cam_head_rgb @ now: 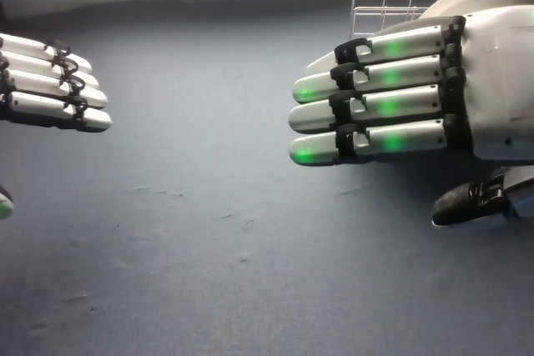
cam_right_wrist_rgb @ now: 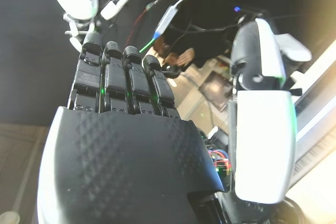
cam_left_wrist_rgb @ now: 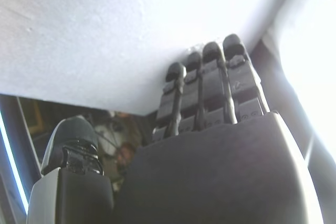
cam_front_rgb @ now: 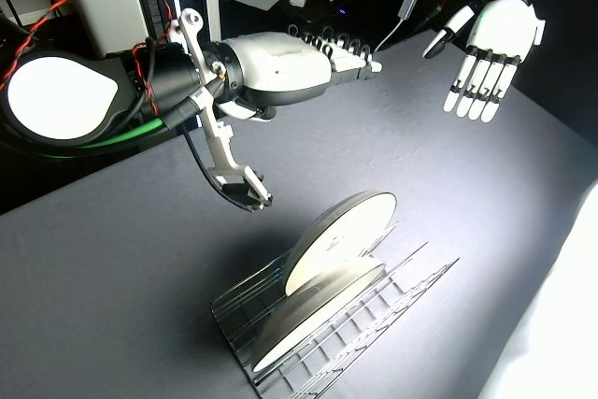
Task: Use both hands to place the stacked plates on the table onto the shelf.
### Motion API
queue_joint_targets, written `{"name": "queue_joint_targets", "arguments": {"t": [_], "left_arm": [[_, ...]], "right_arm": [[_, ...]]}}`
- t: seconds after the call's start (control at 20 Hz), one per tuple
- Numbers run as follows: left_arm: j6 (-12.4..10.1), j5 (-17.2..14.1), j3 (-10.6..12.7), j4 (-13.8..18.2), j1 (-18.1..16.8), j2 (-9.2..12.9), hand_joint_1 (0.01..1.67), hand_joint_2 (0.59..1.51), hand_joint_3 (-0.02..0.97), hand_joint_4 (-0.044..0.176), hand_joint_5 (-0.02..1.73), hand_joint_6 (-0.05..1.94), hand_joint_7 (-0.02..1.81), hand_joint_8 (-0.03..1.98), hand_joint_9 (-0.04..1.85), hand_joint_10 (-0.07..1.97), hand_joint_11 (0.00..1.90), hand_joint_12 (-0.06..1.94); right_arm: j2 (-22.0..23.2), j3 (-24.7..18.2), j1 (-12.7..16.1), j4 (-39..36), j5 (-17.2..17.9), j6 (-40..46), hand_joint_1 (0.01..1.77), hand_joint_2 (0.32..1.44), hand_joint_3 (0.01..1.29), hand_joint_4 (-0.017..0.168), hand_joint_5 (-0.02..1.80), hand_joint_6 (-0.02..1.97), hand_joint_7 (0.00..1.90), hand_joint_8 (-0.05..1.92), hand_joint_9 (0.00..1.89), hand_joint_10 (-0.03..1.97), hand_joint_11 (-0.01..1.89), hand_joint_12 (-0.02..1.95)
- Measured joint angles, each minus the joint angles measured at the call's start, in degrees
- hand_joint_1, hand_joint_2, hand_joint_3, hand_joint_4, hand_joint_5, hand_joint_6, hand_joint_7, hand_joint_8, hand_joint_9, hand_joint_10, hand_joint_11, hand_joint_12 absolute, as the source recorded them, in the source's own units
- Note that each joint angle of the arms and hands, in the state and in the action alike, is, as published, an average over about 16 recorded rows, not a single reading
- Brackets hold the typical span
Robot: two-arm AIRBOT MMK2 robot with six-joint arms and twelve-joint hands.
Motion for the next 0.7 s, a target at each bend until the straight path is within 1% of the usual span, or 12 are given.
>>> {"name": "queue_joint_targets", "arguments": {"t": [0.2, 0.45, 0.7], "left_arm": [[-0.03, -0.16, -1.34, 0.03, -0.12, 0.1, 0.01, 1.167, 0.008, 0.005, 0.09, 0.01, 0.08, 0.0, 0.09, 0.02, 0.05, 0.1], [-0.18, -0.07, -2.91, 0.05, -0.28, 0.31, 0.01, 1.168, 0.007, 0.005, 0.09, 0.01, 0.08, 0.0, 0.08, 0.02, 0.05, 0.1], [-0.27, -0.17, -3.95, 0.04, -0.34, 0.62, 0.01, 1.169, 0.007, 0.005, 0.08, 0.01, 0.08, 0.0, 0.08, 0.02, 0.05, 0.09]], "right_arm": [[0.27, 0.01, -0.4, -0.89, 1.78, -0.31, 0.85, 1.06, 0.02, 0.006, 0.02, 0.03, 0.02, 0.02, 0.02, 0.01, 0.01, 0.41], [0.6, 0.03, -0.63, -0.8, 2.07, -0.57, 0.81, 1.08, 0.02, 0.004, 0.02, 0.03, 0.02, 0.02, 0.02, 0.01, 0.01, 0.51], [0.74, 0.01, -0.77, -0.79, 2.14, -0.68, 0.78, 1.09, 0.02, 0.004, 0.02, 0.03, 0.03, 0.02, 0.02, 0.01, 0.01, 0.51]]}}
